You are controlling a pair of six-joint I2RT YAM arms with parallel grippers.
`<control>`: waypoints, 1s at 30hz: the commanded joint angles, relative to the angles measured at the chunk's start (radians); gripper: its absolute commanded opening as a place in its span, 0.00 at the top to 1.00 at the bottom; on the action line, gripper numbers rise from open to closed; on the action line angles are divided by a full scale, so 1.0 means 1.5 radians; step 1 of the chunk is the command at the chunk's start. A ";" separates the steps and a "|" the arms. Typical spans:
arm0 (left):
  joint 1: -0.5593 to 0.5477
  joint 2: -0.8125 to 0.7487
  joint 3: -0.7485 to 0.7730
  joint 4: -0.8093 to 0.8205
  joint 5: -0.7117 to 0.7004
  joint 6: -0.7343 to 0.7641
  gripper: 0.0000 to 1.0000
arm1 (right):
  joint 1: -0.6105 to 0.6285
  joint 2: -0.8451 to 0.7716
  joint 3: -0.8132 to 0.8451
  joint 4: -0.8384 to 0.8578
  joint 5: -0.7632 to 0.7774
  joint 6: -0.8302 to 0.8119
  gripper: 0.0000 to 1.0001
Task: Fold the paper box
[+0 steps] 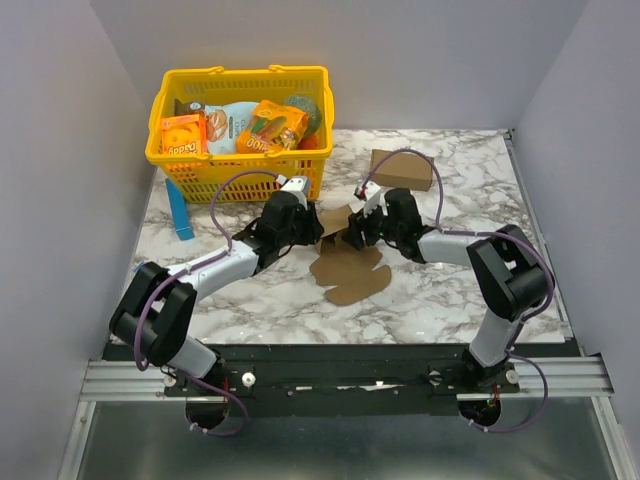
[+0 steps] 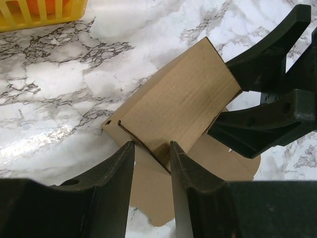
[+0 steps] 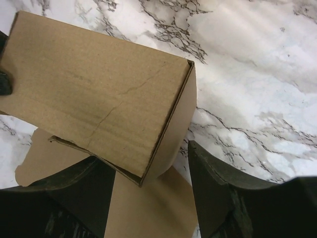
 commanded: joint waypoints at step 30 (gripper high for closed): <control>-0.001 -0.021 0.009 -0.050 0.011 -0.054 0.25 | 0.007 -0.003 -0.083 0.281 0.046 0.226 0.73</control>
